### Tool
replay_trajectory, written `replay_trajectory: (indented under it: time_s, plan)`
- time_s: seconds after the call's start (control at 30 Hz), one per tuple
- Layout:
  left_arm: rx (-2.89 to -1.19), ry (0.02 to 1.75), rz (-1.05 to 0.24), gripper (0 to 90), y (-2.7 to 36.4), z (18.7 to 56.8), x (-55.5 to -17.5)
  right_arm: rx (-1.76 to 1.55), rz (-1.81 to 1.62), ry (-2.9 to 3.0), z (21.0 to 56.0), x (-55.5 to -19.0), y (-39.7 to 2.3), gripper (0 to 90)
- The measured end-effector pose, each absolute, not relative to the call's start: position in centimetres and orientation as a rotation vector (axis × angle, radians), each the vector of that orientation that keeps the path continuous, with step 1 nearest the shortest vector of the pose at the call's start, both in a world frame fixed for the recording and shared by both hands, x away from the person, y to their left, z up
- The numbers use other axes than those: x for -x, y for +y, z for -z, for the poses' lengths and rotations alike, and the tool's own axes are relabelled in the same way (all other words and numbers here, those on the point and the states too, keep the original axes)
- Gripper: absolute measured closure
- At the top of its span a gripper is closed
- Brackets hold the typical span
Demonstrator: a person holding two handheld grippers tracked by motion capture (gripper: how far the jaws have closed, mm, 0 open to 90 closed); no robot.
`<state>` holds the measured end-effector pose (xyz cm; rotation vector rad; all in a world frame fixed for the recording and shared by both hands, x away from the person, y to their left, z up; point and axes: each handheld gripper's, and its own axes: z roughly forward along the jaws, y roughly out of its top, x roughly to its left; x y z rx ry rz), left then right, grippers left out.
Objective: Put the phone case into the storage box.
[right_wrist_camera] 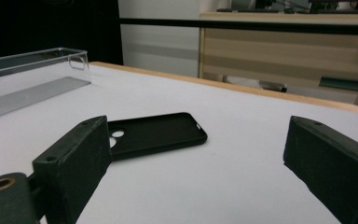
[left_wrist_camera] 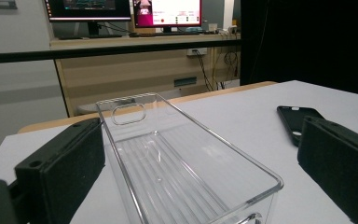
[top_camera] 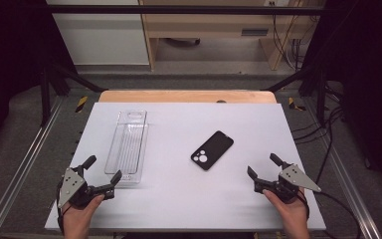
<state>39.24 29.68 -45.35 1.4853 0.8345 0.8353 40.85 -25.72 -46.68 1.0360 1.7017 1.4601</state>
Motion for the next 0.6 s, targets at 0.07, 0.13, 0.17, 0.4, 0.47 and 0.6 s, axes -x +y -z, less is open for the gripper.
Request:
replay_trajectory:
  time_s: [0.07,0.13,0.17,0.4,0.47,0.6]
  plan:
    - [-1.482,0.840,-0.836,0.5,29.79,45.35,-39.24,-1.052,-1.458,1.731,46.71,-40.85,-25.70,11.3]
    - [-1.479,0.844,-0.835,0.5,29.89,45.34,-39.22,-1.062,-1.460,1.740,46.69,-40.82,-25.67,12.5]
    - [-1.477,0.845,-0.835,0.5,29.90,45.34,-39.21,-1.070,-1.459,1.749,46.68,-40.79,-25.64,13.3]
    - [-1.483,0.845,-0.830,0.6,29.75,45.39,-39.18,-1.082,-1.444,1.776,46.88,-40.83,-25.73,20.2]
    - [-1.482,0.846,-0.830,0.6,29.78,45.39,-39.16,-1.087,-1.439,1.785,46.96,-40.83,-25.71,24.7]
    - [-1.482,0.847,-0.829,0.6,29.88,45.40,-39.13,-1.097,-1.416,1.806,47.20,-40.82,-25.58,33.5]
